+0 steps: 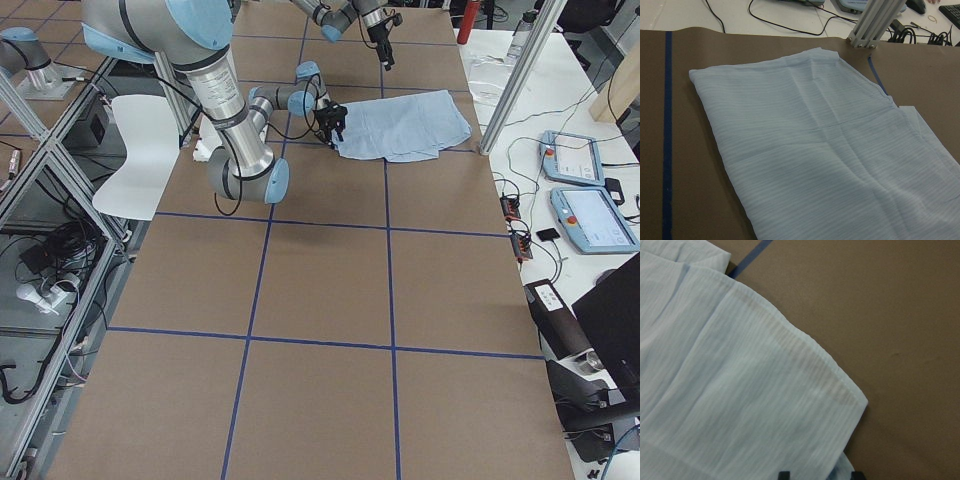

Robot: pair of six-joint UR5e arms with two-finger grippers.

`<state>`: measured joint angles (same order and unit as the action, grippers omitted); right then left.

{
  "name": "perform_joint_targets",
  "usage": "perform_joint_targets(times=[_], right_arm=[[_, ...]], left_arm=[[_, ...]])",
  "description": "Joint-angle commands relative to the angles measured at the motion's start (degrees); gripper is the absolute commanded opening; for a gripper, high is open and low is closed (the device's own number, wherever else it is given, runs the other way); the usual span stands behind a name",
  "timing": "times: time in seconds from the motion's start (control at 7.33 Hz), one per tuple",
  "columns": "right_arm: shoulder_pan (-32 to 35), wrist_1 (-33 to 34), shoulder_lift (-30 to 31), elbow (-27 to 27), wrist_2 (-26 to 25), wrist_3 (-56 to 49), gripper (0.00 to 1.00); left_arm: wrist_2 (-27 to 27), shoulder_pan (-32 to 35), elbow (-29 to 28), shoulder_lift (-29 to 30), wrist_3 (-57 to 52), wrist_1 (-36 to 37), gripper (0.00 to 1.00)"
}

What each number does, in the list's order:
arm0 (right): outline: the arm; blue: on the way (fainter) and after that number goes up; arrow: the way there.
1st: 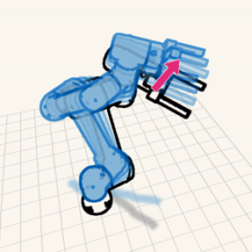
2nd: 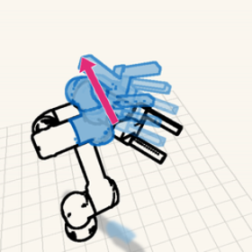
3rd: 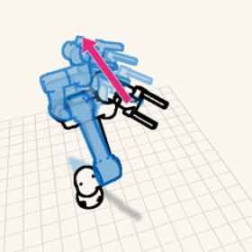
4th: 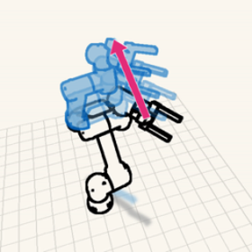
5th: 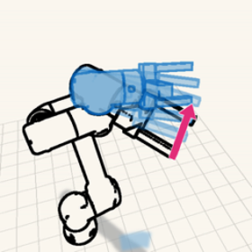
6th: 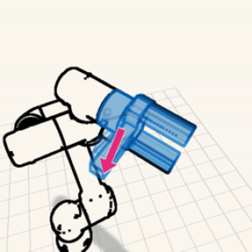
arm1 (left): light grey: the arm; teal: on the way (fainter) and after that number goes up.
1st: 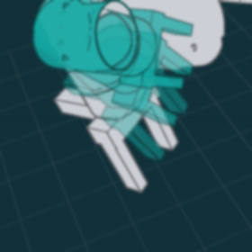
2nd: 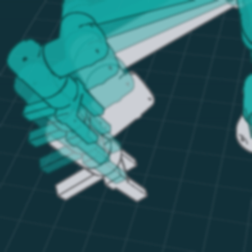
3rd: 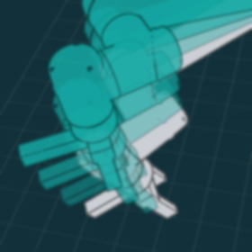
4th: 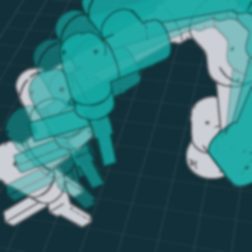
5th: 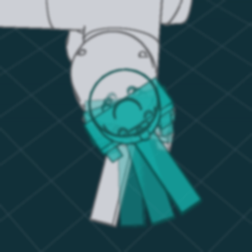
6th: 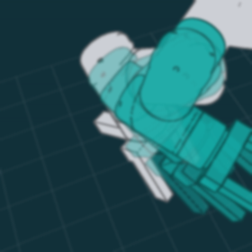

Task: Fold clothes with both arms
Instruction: 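Hold the right gripper at the corner while left gripper moves toward the shirt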

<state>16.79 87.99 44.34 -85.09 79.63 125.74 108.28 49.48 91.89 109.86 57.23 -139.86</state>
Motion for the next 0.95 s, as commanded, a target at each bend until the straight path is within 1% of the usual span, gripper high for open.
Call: perform_joint_targets(times=[0.0,0.14,0.27,0.82], right_arm=[[0.0,0.0,-0.4,0.3,0.0,0.0,0.27],[0.0,0.0,-0.5,0.3,-1.0,0.2,0.08],[0.0,-0.1,-0.4,0.3,-1.1,1.0,0.0],[0.0,-0.2,-0.3,-0.2,-1.6,1.0,0.0]], left_arm=[[0.0,0.0,-0.1,0.0,0.0,0.0,1.0],[0.0,0.0,-0.1,0.0,0.0,-0.1,1.0],[0.0,-0.1,-0.1,-0.1,0.0,-0.1,1.0],[-0.1,-0.2,0.0,0.0,0.1,-0.1,1.0]])
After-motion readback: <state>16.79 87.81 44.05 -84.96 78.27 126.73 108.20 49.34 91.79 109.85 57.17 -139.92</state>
